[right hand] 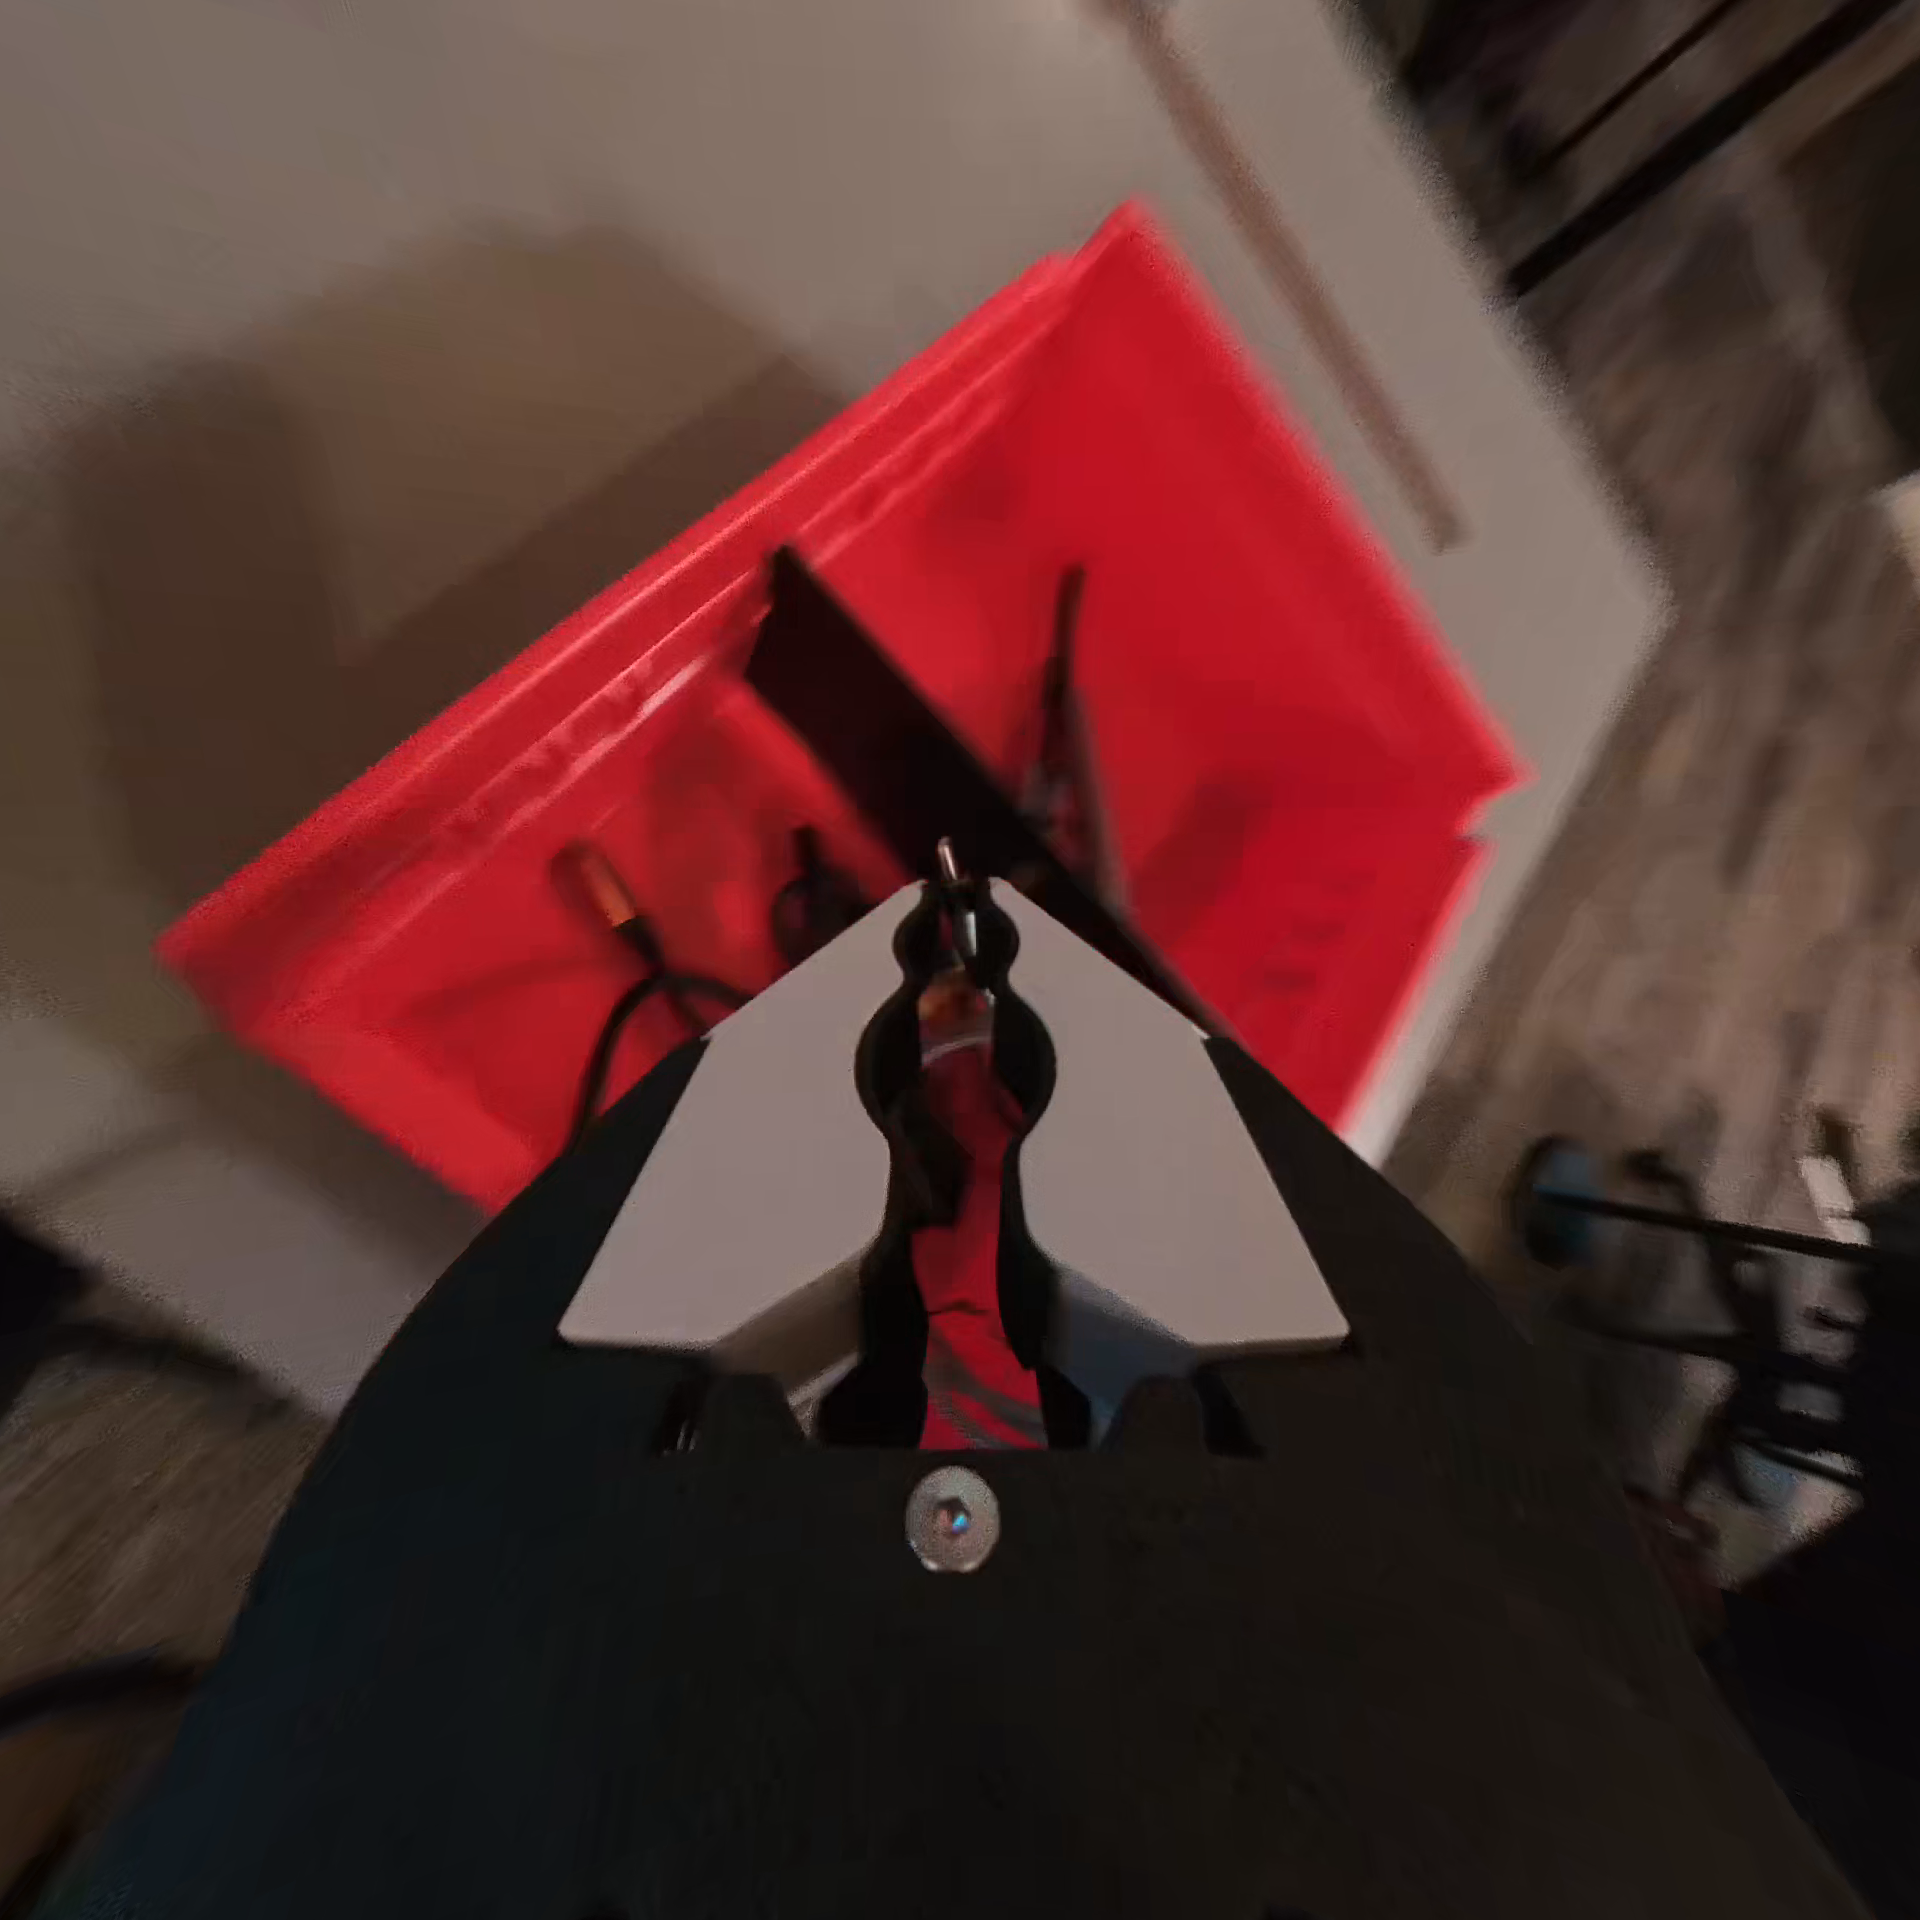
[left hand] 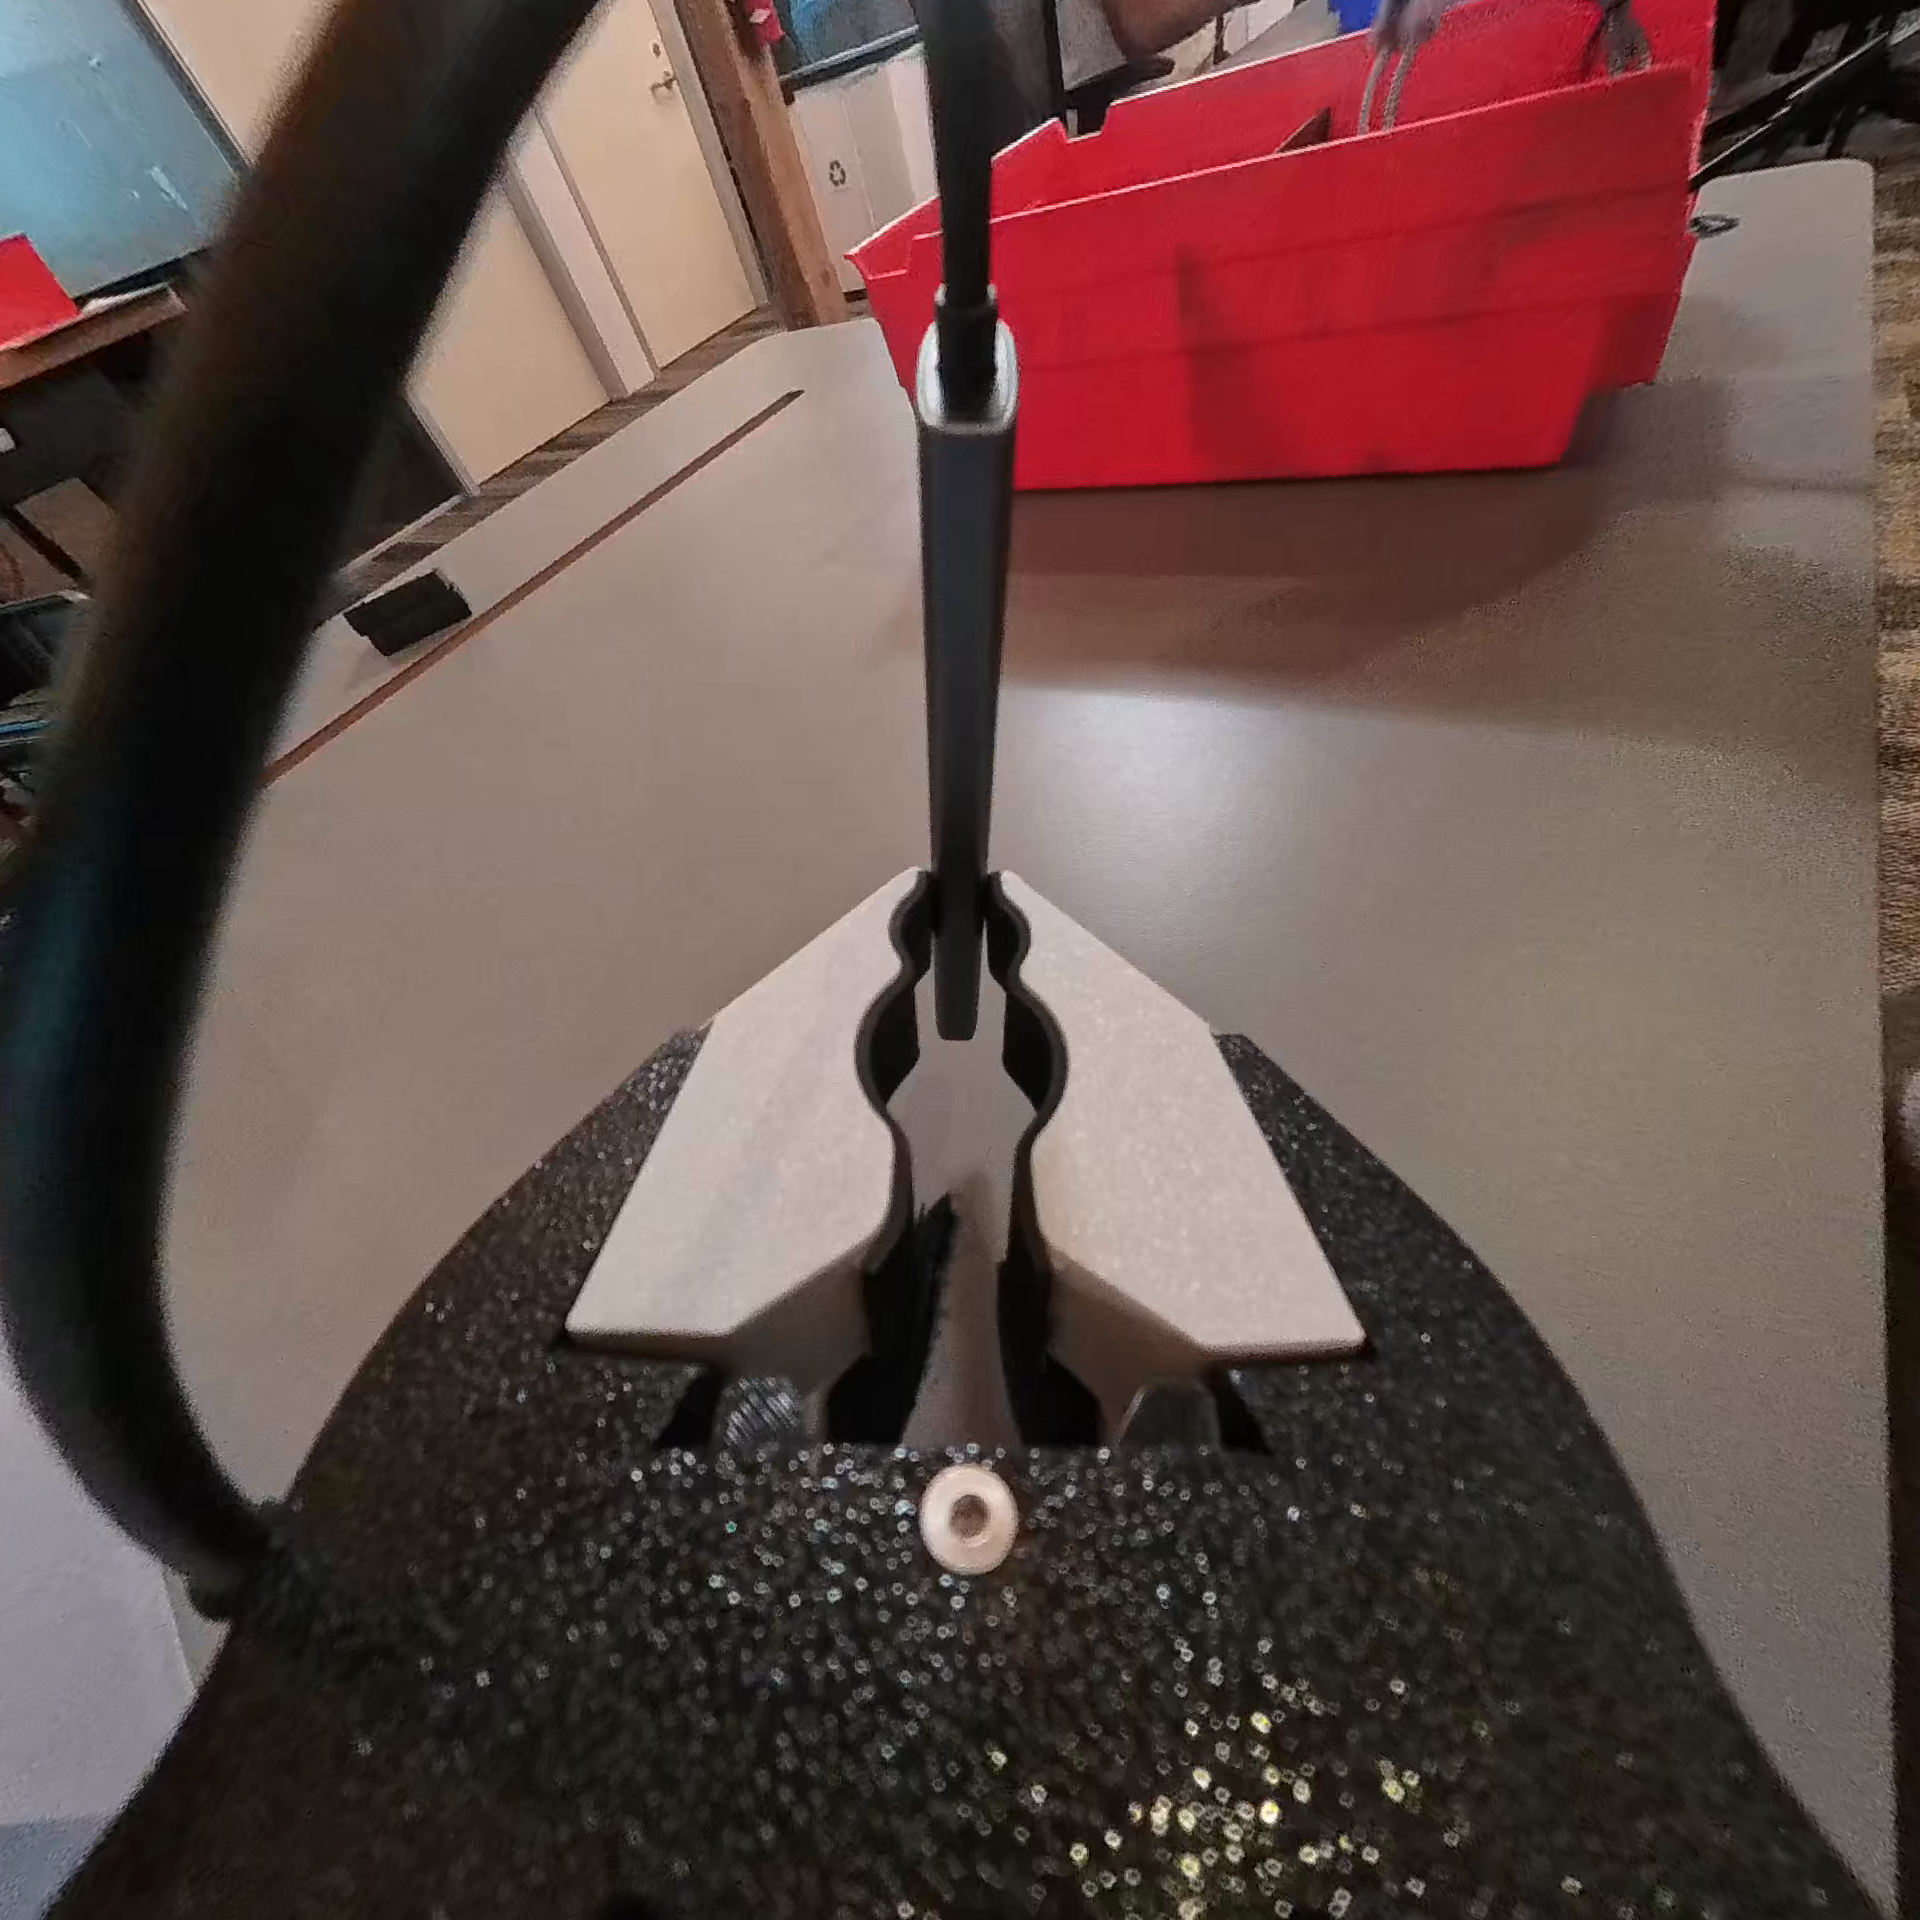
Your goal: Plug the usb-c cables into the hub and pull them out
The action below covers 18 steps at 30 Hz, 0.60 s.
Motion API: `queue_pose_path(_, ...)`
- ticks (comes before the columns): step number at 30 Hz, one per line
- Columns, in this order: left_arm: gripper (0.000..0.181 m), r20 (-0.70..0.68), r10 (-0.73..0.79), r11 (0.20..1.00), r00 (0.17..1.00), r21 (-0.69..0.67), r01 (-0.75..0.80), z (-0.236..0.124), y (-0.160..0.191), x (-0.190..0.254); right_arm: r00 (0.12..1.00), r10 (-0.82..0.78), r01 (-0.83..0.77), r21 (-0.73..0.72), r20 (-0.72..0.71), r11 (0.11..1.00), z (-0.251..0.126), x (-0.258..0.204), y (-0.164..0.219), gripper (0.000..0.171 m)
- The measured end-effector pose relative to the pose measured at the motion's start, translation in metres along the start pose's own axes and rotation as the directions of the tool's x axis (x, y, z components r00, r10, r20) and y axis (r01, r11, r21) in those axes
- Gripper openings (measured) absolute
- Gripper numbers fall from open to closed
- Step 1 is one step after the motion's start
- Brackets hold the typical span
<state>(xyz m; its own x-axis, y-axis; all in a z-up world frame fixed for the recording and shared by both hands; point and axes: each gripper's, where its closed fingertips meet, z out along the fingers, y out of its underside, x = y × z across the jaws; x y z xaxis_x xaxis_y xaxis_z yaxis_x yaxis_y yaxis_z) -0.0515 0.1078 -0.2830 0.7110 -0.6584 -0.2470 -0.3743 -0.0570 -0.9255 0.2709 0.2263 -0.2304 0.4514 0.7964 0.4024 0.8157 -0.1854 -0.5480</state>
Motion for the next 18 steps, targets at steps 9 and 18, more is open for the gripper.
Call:
queue_pose_path(9,0.007,0.006,-0.012,1.0,1.0,-0.006,0.012,0.001,0.001,-0.002,0.978,-0.027,0.048,0.096,-0.208,0.994,-0.022,-0.005,-0.054,0.06)
queue_pose_path(18,0.007,-0.028,0.016,1.0,0.999,0.002,-0.016,0.002,-0.001,0.005,0.908,-0.417,0.318,0.601,0.029,0.733,-0.021,-0.193,-0.214,0.039)
